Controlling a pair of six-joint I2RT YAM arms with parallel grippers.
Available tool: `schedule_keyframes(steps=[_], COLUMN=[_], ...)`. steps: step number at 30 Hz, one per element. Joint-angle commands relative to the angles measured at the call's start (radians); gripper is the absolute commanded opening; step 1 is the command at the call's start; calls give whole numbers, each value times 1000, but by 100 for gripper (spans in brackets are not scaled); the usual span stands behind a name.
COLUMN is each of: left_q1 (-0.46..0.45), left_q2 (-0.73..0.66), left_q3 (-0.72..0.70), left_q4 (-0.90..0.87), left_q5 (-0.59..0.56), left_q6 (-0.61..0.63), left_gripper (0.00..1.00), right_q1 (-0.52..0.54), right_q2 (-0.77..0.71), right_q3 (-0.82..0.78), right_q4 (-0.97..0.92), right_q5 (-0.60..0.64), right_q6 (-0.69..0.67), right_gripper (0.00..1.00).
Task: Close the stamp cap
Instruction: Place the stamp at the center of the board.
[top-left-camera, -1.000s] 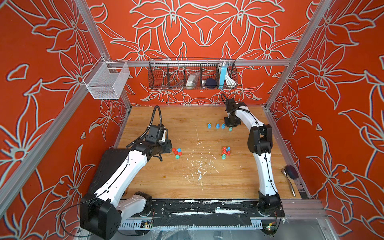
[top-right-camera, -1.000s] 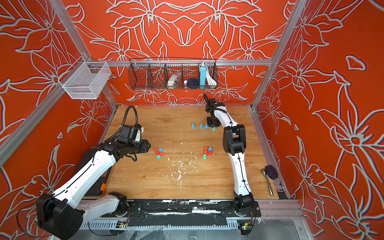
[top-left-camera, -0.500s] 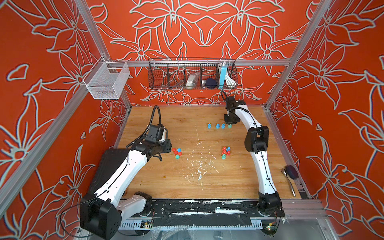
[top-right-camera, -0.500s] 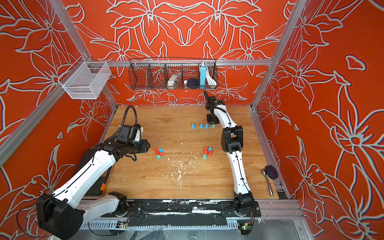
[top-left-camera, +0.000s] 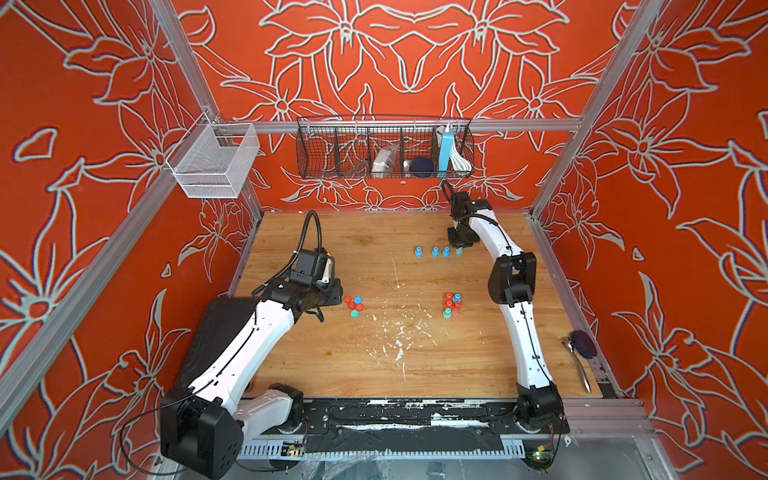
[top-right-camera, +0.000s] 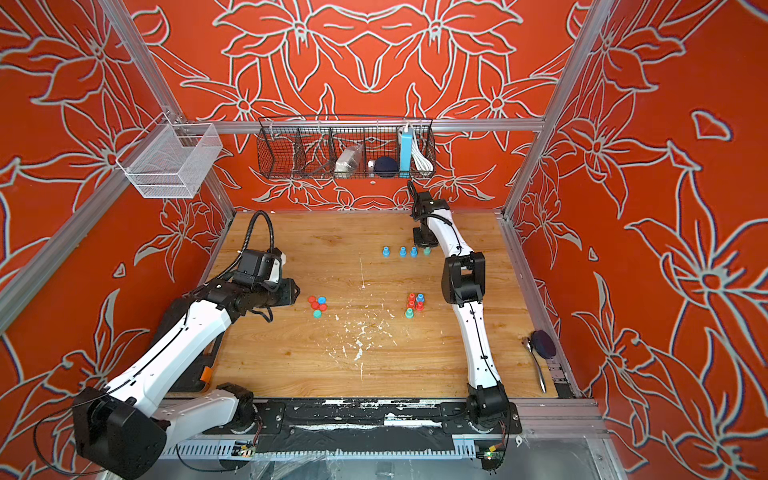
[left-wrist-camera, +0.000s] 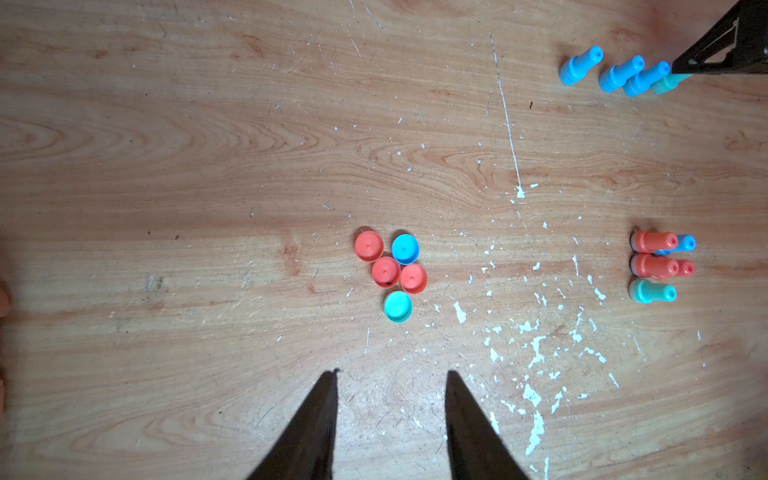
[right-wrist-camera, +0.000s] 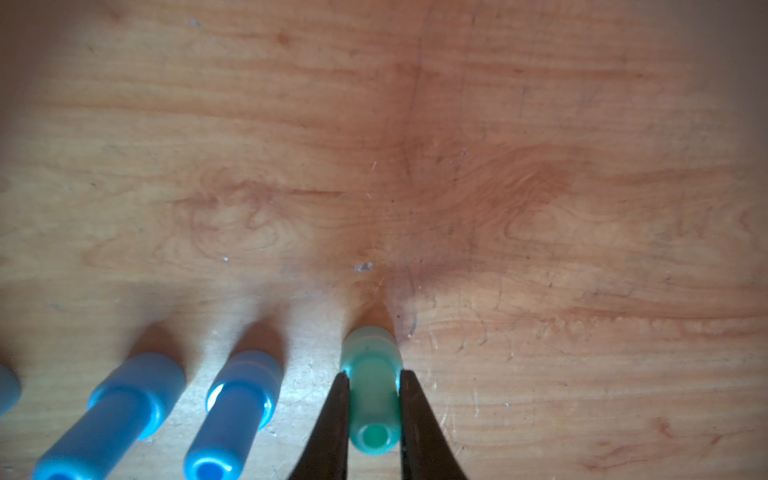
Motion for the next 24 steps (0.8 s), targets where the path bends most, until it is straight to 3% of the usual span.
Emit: schedule_keyframes(steps=[1, 12, 24], left_q1=[7, 9, 11], left_q2=[0, -1, -3], left_q3=[7, 5, 4], left_q4=[0, 3, 3], left_q5=[0, 2, -1], left_q6=[19, 14, 15], left_gripper=[43, 43, 43], right_q1=[-9, -8, 2], right_q2=[56, 3, -106], right_q3=[-5, -22, -62], right_q4=[-38, -21, -28], right_q5=[-10, -26, -27], right_q6=[8, 3, 1], right_gripper=[15, 38, 43])
